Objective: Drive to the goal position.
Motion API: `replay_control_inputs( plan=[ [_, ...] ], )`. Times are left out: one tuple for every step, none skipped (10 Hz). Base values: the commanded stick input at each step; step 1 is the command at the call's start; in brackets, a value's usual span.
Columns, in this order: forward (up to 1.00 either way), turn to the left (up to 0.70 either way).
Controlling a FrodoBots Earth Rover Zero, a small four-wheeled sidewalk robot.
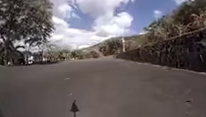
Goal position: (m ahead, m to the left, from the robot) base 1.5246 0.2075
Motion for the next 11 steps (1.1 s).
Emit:
replay_control_inputs(
  plan=[
    [0.7, 0.0],
    [0.7, 0.0],
    [0.7, 0.0],
    [0.7, 0.0],
    [0.7, 0.0],
    [0.7, 0.0],
    [0.7, 0.0],
    [0.7, 0.0],
    [0.7, 0.0],
    [0.7, 0.0],
    [0.7, 0.0]
  ],
)
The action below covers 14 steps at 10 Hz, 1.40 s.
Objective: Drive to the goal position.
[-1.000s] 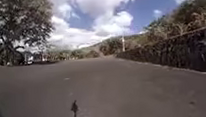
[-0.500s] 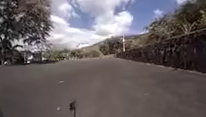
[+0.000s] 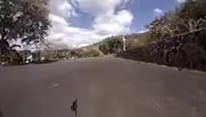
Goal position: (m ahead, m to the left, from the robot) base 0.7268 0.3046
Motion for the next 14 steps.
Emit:
replay_control_inputs(
  plan=[
    [0.7, 0.0],
    [0.7, 0.0],
    [0.7, 0.0],
    [0.7, 0.0],
    [0.7, 0.0],
    [0.7, 0.0],
    [0.7, 0.0],
    [0.7, 0.0],
    [0.7, 0.0],
    [0.7, 0.0],
    [0.7, 0.0],
    [0.7, 0.0],
    [0.7, 0.0],
    [0.7, 0.0]
  ],
)
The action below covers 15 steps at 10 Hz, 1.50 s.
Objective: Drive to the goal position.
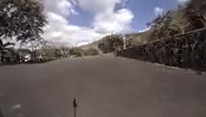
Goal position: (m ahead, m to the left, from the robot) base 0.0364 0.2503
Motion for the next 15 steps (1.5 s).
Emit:
replay_control_inputs(
  plan=[
    [0.7, 0.0],
    [0.7, 0.0],
    [0.7, 0.0],
    [0.7, 0.0],
    [0.7, 0.0],
    [0.7, 0.0],
    [0.7, 0.0],
    [0.7, 0.0],
    [0.7, 0.0],
    [0.7, 0.0],
    [0.7, 0.0],
    [0.7, 0.0],
    [0.7, 0.0],
    [0.7, 0.0],
    [0.7, 0.0]
  ],
)
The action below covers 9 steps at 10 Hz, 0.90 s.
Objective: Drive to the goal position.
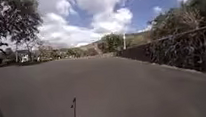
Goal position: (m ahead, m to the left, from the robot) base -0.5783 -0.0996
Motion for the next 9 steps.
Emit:
replay_control_inputs(
  plan=[
    [0.7, 0.0],
    [0.7, 0.0],
    [0.7, 0.0],
    [0.7, 0.0],
    [0.7, 0.0],
    [0.7, 0.0],
    [0.7, 0.0],
    [0.7, 0.0],
    [0.7, 0.0]
  ],
)
